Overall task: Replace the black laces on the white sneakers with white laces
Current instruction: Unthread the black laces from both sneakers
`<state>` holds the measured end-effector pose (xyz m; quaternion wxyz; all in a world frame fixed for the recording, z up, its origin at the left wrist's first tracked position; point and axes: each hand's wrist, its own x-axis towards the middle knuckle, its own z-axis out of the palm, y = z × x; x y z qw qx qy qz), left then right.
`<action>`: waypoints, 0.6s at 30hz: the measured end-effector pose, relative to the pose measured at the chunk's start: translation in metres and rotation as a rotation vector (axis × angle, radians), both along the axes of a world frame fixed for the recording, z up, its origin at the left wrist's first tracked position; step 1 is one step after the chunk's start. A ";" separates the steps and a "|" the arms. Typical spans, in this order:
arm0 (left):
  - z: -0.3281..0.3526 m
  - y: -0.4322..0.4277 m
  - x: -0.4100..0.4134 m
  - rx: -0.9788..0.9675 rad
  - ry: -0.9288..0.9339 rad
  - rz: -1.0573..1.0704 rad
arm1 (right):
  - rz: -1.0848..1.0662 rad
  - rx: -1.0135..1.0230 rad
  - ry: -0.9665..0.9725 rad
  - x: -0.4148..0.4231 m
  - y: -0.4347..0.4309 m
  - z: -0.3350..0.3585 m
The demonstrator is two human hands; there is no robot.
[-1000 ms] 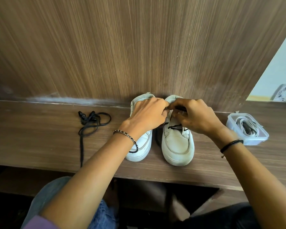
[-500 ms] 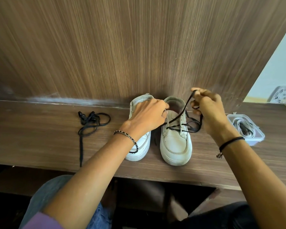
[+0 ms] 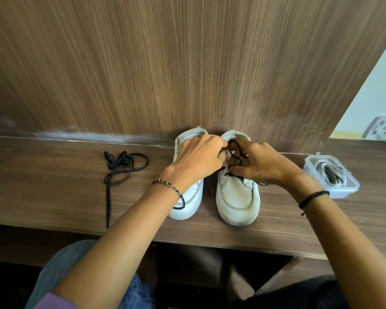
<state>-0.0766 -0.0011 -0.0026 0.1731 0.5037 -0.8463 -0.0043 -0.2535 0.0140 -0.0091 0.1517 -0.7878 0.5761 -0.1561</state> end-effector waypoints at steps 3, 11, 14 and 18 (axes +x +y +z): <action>-0.003 -0.003 0.001 0.007 0.012 -0.013 | 0.054 -0.031 0.048 -0.003 -0.004 -0.005; -0.002 -0.003 0.000 -0.013 0.017 -0.002 | -0.137 -0.215 -0.082 -0.002 -0.004 -0.013; -0.001 -0.002 0.001 -0.014 0.020 -0.001 | -0.309 -0.356 -0.377 -0.002 -0.004 -0.008; -0.002 -0.002 0.002 -0.019 0.040 -0.013 | -0.368 -0.293 -1.174 -0.007 -0.004 0.003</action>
